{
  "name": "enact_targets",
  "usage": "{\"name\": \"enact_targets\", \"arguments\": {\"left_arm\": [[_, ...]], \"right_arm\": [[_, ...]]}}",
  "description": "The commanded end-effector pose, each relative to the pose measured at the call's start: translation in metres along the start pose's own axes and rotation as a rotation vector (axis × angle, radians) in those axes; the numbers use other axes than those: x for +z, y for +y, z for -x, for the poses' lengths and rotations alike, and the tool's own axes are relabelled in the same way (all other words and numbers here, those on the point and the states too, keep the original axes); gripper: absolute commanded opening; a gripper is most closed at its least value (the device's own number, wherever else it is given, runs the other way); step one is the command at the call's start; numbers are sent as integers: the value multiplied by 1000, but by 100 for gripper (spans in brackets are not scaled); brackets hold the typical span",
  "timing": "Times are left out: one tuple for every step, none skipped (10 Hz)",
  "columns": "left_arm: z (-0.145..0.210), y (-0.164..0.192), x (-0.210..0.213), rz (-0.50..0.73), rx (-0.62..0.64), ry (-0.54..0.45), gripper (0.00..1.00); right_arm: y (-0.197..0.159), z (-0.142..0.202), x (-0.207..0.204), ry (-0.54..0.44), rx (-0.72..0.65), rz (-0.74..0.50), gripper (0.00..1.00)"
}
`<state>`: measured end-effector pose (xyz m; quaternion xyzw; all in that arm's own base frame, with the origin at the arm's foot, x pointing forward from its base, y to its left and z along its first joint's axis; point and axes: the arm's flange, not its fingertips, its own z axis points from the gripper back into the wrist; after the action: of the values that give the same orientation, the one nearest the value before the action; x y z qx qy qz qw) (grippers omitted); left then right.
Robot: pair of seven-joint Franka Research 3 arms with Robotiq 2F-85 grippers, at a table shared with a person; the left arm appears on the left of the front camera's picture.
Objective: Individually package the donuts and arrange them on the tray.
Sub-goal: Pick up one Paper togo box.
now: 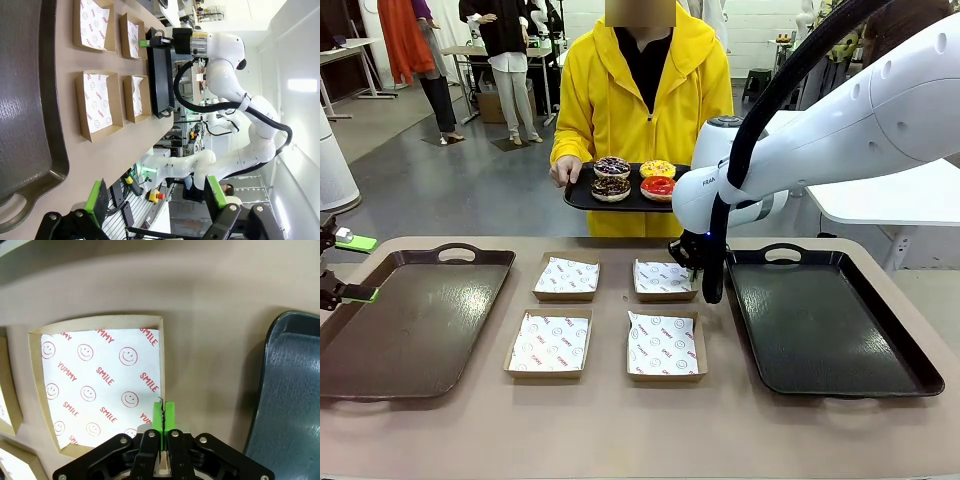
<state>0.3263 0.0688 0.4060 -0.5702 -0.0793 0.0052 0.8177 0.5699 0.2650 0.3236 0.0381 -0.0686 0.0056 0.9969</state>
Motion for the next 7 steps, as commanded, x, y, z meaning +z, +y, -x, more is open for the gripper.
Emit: {"name": "enact_targets", "arguments": {"left_arm": [[0, -1, 1, 21, -1, -7, 100], [0, -1, 1, 21, -1, -7, 100], [0, -1, 1, 21, -1, -7, 100], [0, -1, 1, 21, -1, -7, 100], [0, -1, 1, 21, -1, -7, 100], [0, -1, 1, 21, -1, -7, 100], [0, -1, 1, 21, -1, -7, 100]], "right_arm": [[2, -5, 1, -16, -54, -28, 0], [3, -1, 8, -30, -67, -15, 0], [6, 5, 20, -33, -92, 6, 0], [9, 11, 35, -31, -104, 7, 0], [13, 16, 53, -25, -105, 19, 0], [16, 20, 69, -29, -85, 21, 0], [20, 23, 87, -40, -72, 23, 0]]}}
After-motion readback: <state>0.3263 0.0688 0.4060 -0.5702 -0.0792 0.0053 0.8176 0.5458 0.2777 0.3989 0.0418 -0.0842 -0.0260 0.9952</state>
